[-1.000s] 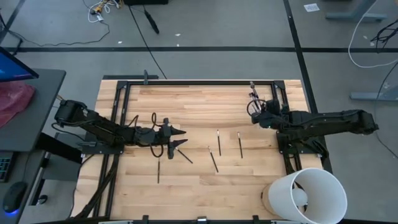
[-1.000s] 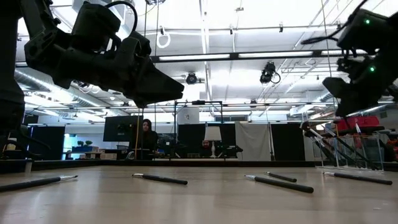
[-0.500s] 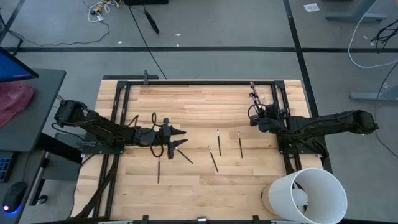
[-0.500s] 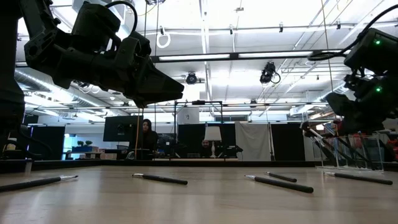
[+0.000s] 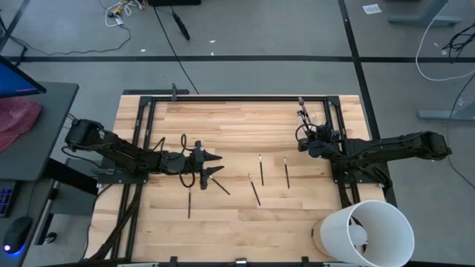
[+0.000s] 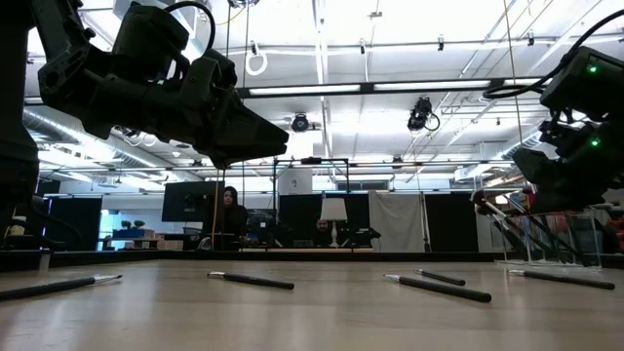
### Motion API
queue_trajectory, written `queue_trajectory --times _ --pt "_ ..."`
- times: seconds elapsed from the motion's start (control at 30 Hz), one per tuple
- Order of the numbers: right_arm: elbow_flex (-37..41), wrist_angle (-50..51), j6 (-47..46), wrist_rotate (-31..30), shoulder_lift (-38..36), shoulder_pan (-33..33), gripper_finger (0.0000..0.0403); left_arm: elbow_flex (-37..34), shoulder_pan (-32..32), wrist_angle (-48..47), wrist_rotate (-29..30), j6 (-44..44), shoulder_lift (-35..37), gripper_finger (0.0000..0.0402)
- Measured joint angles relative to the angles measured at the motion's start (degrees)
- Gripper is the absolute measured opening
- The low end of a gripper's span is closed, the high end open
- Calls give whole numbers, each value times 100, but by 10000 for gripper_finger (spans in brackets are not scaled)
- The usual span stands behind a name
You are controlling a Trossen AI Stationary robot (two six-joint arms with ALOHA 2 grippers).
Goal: Put items in baskets/containers
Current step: Put the liner brush into the transparent organizer, then put the eyeshadow brush into the transparent organizer
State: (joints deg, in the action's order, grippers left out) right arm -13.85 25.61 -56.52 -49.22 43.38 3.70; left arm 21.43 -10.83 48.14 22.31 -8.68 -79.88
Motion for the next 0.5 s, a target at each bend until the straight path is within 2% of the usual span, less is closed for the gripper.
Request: queue_trajectory --times 0.17,0.3,0.5 --pt "-29 74 359 166 2 -1 111 0 0 2 0 -12 0 177" --pt "-352 253 764 434 0 -2 146 0 0 4 0 -17 0 177" --pt "-1298 1664 764 443 0 -2 146 0 0 8 0 -17 0 177"
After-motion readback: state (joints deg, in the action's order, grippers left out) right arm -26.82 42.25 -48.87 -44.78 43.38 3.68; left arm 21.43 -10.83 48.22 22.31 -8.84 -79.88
